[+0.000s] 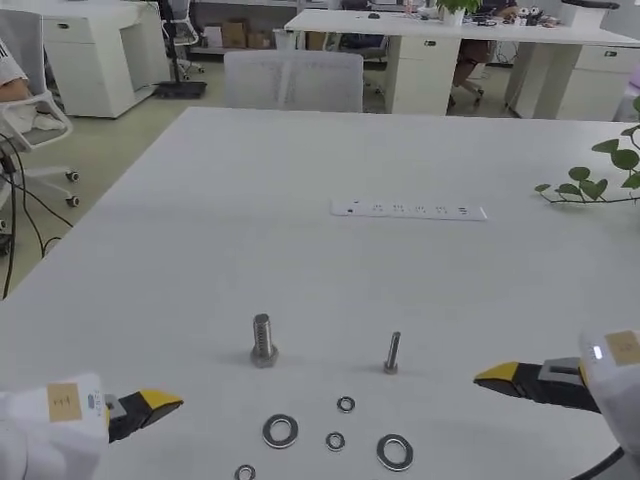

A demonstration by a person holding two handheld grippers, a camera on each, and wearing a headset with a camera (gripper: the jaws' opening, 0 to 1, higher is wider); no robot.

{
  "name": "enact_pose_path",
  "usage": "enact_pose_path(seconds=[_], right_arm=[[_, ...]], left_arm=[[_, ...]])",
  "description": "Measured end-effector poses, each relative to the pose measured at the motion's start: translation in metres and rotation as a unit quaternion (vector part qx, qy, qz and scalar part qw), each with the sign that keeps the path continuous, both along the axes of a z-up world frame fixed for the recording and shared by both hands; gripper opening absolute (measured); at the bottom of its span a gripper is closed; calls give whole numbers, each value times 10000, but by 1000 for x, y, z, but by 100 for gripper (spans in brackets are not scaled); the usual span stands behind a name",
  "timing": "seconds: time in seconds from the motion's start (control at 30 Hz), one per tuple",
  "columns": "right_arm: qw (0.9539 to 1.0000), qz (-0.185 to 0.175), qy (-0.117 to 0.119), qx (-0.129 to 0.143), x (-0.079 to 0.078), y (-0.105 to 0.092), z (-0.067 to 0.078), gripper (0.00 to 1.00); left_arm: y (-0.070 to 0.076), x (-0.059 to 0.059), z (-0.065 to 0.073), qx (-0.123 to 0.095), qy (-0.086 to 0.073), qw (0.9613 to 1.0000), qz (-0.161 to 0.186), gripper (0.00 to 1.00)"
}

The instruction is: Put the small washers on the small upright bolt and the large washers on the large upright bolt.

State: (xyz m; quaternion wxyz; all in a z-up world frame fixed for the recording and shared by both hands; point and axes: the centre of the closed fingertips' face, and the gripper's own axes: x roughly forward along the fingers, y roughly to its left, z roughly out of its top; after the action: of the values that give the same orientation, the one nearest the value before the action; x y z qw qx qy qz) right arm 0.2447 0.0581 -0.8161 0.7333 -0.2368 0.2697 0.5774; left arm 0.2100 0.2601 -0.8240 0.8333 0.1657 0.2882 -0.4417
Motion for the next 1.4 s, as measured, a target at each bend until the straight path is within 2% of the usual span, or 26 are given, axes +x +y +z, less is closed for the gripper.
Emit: enact_pose_path(seconds=[0.43, 0.8, 0.97, 1.2, 1.4], right_arm=[[9999, -128, 64, -10, -5, -3, -4, 87], [9999, -28, 132, -73, -2, 8, -6, 85], [9996, 116, 155, -201, 0, 13, -6, 84], [9978, 407, 149, -512, 4, 20, -7, 82], [9935, 748, 153, -840, 8, 30, -8, 79]], left_arm=[[-6, 2, -2, 43, 32, 9998, -175, 94], [-5, 6, -7, 36, 95, 9996, -258, 93], [-6, 5, -10, 20, 108, 9996, -253, 93], [-5, 3, -12, -21, 108, 9997, -203, 92], [-2, 1, -13, -24, 109, 9998, -141, 92]])
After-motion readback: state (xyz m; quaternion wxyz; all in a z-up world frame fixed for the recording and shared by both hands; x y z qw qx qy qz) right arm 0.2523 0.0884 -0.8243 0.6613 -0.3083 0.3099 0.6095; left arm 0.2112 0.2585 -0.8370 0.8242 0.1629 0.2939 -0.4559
